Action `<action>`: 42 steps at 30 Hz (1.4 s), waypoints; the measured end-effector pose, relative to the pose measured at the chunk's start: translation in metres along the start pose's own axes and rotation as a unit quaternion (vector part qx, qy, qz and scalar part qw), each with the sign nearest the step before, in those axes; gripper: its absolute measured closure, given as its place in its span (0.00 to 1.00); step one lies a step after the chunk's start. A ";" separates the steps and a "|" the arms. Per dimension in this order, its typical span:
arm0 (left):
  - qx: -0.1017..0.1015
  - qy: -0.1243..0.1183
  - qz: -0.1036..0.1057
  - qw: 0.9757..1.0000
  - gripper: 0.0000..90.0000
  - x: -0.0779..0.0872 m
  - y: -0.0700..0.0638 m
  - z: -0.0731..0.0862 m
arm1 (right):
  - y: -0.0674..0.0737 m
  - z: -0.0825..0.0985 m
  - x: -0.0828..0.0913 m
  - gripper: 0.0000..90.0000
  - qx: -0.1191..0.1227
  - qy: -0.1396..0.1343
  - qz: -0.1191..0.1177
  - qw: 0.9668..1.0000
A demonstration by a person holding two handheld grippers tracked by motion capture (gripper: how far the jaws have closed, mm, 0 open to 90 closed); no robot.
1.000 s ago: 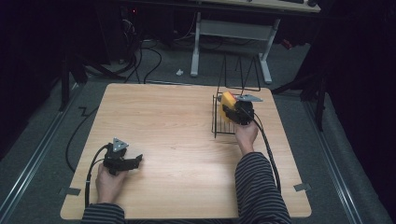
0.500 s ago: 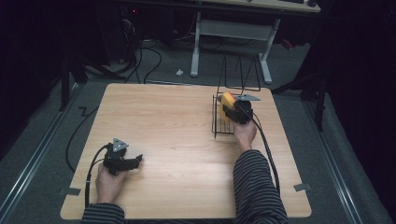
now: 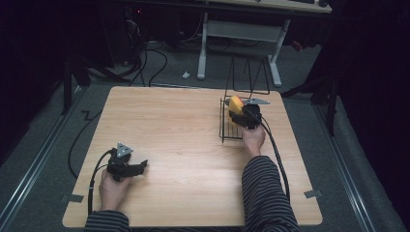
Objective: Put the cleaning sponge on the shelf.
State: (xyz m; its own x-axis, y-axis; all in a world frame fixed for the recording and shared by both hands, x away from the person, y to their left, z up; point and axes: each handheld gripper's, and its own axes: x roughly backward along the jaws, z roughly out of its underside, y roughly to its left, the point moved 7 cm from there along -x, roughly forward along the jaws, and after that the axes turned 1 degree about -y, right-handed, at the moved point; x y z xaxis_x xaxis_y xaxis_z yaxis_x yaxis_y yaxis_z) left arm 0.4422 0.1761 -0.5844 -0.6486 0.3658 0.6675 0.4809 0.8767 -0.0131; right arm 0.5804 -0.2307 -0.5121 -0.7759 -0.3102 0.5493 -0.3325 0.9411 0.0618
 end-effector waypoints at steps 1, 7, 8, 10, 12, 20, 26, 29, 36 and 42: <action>0.000 0.000 0.000 1.000 0.23 0.000 0.000 0.000 | 0.000 0.000 0.000 0.44 -0.006 0.000 -0.002 1.000; 0.001 -0.001 0.000 1.000 0.23 0.000 0.000 0.000 | 0.000 0.001 0.004 0.34 -0.012 0.004 -0.003 1.000; 0.001 -0.001 0.000 1.000 0.23 0.000 0.000 0.000 | -0.001 0.001 0.004 0.32 -0.013 0.006 -0.003 1.000; 0.001 -0.001 0.000 1.000 0.23 0.000 0.000 0.000 | -0.001 0.001 0.007 0.30 -0.018 0.003 -0.003 1.000; 0.001 -0.001 0.000 1.000 0.23 0.000 0.000 0.000 | -0.001 0.000 0.010 0.28 -0.021 -0.003 -0.006 1.000; 0.001 -0.001 0.000 1.000 0.23 0.000 0.000 0.000 | 0.003 -0.005 0.025 0.22 -0.008 -0.007 -0.006 1.000; 0.001 -0.001 0.000 1.000 0.23 0.000 0.000 0.000 | 0.006 -0.007 0.036 0.22 -0.005 -0.015 -0.012 1.000; 0.001 -0.001 0.000 1.000 0.23 0.000 0.000 0.000 | 0.007 -0.006 0.042 0.24 -0.015 -0.026 -0.015 0.999; 0.001 -0.001 0.000 1.000 0.23 0.000 0.000 0.000 | 0.007 -0.006 0.055 0.23 -0.011 -0.030 -0.018 0.999; 0.001 -0.001 0.000 1.000 0.23 0.000 0.000 0.000 | 0.009 -0.008 0.065 0.25 -0.001 -0.036 -0.017 0.999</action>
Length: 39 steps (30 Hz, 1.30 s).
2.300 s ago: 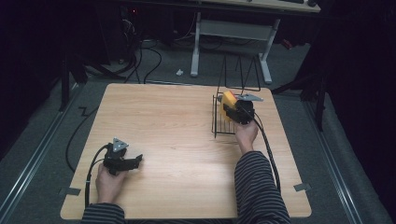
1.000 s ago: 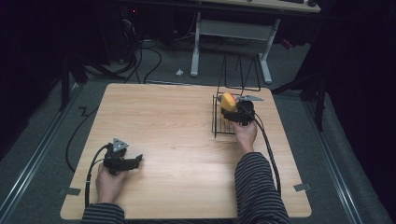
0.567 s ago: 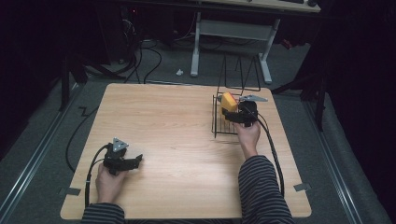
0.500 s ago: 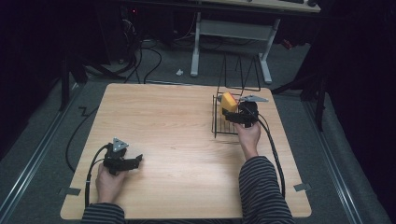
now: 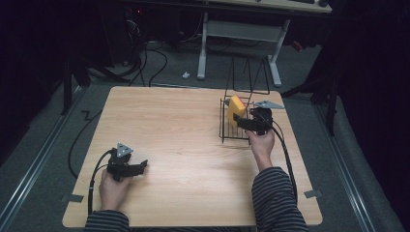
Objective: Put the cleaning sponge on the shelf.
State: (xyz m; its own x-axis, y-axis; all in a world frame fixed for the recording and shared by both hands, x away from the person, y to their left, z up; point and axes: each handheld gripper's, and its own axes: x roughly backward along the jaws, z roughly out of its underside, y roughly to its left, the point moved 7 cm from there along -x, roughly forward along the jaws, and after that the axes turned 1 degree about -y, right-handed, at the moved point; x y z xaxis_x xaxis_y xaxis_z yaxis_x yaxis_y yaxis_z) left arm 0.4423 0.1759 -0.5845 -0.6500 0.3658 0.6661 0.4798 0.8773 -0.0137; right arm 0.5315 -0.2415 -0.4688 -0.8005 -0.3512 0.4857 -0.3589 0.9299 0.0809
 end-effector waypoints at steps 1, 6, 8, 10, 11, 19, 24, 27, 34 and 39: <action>0.000 0.000 0.000 1.000 0.23 0.000 0.000 0.000 | 0.001 0.000 0.002 0.26 -0.006 -0.002 -0.004 1.000; 0.000 0.000 0.000 1.000 0.23 0.000 0.000 0.000 | -0.001 -0.002 0.019 0.29 -0.010 -0.023 -0.008 1.000; 0.001 0.000 0.000 1.000 0.23 0.000 0.000 0.000 | -0.003 -0.002 0.027 0.29 -0.009 -0.020 -0.009 1.000; 0.000 0.000 0.000 1.000 0.23 0.000 0.000 0.000 | -0.004 -0.004 0.035 0.30 -0.002 -0.022 -0.005 1.000; 0.000 0.000 0.000 1.000 0.23 0.000 0.000 0.000 | -0.004 -0.005 0.039 0.30 -0.001 -0.025 -0.005 1.000; 0.000 0.000 0.000 1.000 0.23 0.000 0.000 0.000 | -0.005 -0.010 0.064 0.34 -0.017 -0.054 -0.020 0.998; 0.000 0.000 0.000 1.000 0.23 0.000 0.000 0.000 | -0.003 -0.006 0.074 0.34 -0.012 -0.057 -0.023 0.998; 0.000 0.000 0.000 1.000 0.23 0.000 0.000 0.000 | -0.001 -0.006 0.080 0.34 -0.004 -0.057 -0.022 0.998; 0.001 0.000 0.001 1.000 0.23 0.000 0.000 0.000 | 0.005 -0.006 0.099 0.34 0.004 -0.069 -0.030 0.997; 0.001 0.000 0.000 1.000 0.23 0.000 0.000 0.000 | 0.001 -0.001 0.111 0.35 -0.003 -0.080 -0.031 0.996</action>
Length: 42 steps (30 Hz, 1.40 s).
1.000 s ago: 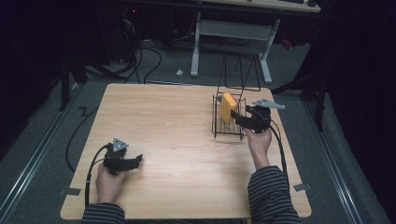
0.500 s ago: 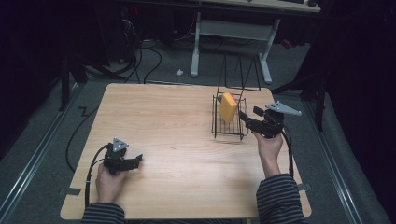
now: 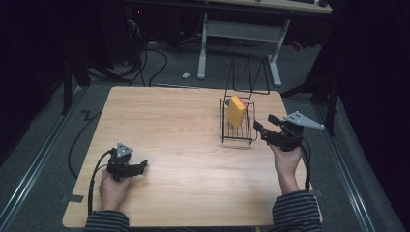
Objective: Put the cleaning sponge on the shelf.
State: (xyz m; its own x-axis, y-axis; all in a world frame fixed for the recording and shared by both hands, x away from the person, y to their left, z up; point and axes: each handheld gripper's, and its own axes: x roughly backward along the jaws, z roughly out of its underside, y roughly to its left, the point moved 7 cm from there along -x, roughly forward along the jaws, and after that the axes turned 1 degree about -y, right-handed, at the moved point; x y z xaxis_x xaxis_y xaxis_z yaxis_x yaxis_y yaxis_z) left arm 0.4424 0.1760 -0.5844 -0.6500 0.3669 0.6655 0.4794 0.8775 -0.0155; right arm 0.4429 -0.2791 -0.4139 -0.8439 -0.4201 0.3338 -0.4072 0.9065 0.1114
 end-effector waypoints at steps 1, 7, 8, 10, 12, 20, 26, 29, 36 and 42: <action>0.000 0.000 0.000 1.000 0.23 0.000 0.000 0.000 | -0.001 0.001 0.002 0.35 0.001 0.002 0.001 1.000; 0.000 0.000 0.000 1.000 0.23 0.000 0.000 0.000 | -0.003 0.005 0.018 0.36 -0.007 -0.014 -0.001 1.000; 0.000 0.000 0.000 1.000 0.23 0.000 0.000 0.000 | -0.004 0.006 0.021 0.35 -0.011 -0.016 -0.002 1.000; 0.000 0.000 0.000 1.000 0.23 0.000 0.000 0.000 | -0.005 0.007 0.026 0.36 -0.017 -0.022 -0.004 1.000; 0.000 0.000 0.000 1.000 0.23 0.000 0.000 0.000 | -0.007 0.009 0.030 0.36 -0.017 -0.027 -0.004 0.999; 0.000 0.000 -0.001 1.000 0.23 0.000 0.000 0.000 | -0.009 0.030 0.039 0.36 -0.033 -0.033 -0.008 0.999; 0.001 -0.001 -0.003 1.000 0.23 0.000 0.000 0.000 | -0.010 0.037 0.041 0.36 -0.037 -0.035 -0.004 0.999; 0.001 -0.001 -0.003 1.000 0.23 -0.001 0.000 0.000 | -0.008 0.042 0.041 0.39 -0.029 -0.034 -0.001 0.999; 0.001 -0.001 -0.003 1.000 0.23 -0.001 0.000 0.000 | -0.006 0.054 0.040 0.39 -0.028 -0.035 -0.003 0.999; 0.001 -0.001 -0.004 1.000 0.23 -0.001 0.000 0.000 | -0.008 0.064 0.041 0.39 -0.039 -0.038 -0.009 0.998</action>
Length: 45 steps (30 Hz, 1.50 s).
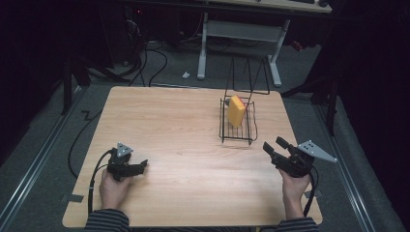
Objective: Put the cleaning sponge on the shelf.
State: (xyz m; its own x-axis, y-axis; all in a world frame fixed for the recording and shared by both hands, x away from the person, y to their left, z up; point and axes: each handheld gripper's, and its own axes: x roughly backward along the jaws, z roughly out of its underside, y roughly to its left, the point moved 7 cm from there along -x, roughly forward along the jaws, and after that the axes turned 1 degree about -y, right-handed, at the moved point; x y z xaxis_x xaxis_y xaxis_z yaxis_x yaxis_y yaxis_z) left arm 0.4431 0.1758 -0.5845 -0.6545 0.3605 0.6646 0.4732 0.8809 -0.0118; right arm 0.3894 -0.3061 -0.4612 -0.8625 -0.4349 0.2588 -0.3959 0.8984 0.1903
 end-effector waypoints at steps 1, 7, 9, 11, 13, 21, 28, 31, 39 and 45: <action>0.000 0.000 0.000 1.000 0.23 0.000 0.000 0.000 | -0.001 0.002 -0.001 0.39 0.000 0.004 0.000 1.000; 0.000 0.000 0.000 1.000 0.23 0.000 0.000 0.000 | 0.003 0.011 -0.005 0.38 -0.013 0.006 -0.008 1.000; 0.000 0.000 0.000 1.000 0.23 0.000 0.000 0.000 | 0.004 0.015 -0.008 0.37 -0.009 0.012 -0.010 1.000; 0.000 0.000 0.000 1.000 0.23 0.000 0.000 0.000 | 0.005 0.019 -0.012 0.37 -0.008 0.021 -0.014 1.000; 0.000 0.000 0.000 1.000 0.23 0.000 0.000 0.000 | 0.007 0.020 -0.016 0.37 -0.005 0.025 -0.019 0.999; 0.000 0.000 -0.001 1.000 0.23 0.000 0.000 0.000 | 0.016 0.028 -0.029 0.37 0.002 0.038 -0.035 0.999; 0.000 0.000 -0.001 1.000 0.23 0.000 0.000 0.000 | 0.022 0.036 -0.040 0.37 0.007 0.057 -0.043 0.997; 0.000 0.000 -0.001 1.000 0.23 0.000 0.000 0.000 | 0.024 0.040 -0.046 0.36 0.012 0.067 -0.043 0.997; 0.000 0.000 0.000 1.000 0.23 0.000 0.000 0.000 | 0.027 0.049 -0.058 0.36 0.022 0.089 -0.041 0.995; 0.000 0.000 0.000 1.000 0.23 0.000 0.000 0.000 | 0.024 0.056 -0.064 0.36 0.027 0.107 -0.032 0.993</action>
State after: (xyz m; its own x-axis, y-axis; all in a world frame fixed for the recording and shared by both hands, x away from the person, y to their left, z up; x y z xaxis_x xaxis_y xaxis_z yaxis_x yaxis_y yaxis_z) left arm 0.4432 0.1757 -0.5846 -0.6551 0.3596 0.6645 0.4721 0.8815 -0.0117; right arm 0.4171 -0.2532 -0.5265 -0.7500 -0.4891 0.4452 -0.4695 0.8678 0.1626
